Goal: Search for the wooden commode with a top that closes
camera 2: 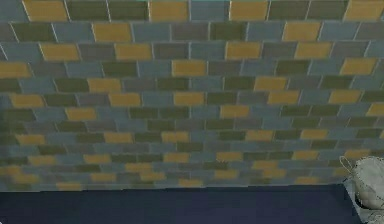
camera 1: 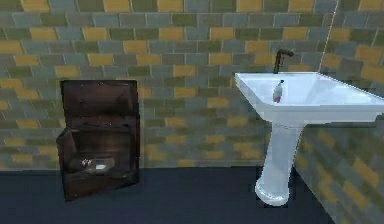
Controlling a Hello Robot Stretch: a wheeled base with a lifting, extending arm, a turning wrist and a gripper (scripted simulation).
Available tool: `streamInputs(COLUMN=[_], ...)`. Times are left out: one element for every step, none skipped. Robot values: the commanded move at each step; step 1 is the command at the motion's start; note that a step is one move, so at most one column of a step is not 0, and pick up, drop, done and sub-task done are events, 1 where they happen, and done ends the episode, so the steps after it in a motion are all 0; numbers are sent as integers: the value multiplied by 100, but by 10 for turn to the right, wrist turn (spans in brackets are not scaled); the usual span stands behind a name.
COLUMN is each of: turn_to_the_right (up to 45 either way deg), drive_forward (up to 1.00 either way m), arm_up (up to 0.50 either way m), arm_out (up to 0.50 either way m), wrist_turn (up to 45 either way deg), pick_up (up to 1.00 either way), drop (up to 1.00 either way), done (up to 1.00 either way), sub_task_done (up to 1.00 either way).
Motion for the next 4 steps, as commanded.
streamInputs(turn_to_the_right=[60, 0, -450, 0], drive_forward=[0, 50, 0, 0], arm_up=[0, 0, 0, 0], arm_out=[0, 0, 0, 0], wrist_turn=[0, 0, 0, 0], pick_up=[0, 0, 0, 0], drop=[0, 0, 0, 0], done=[0, 0, 0, 100], sub_task_done=[0, 0, 0, 0])
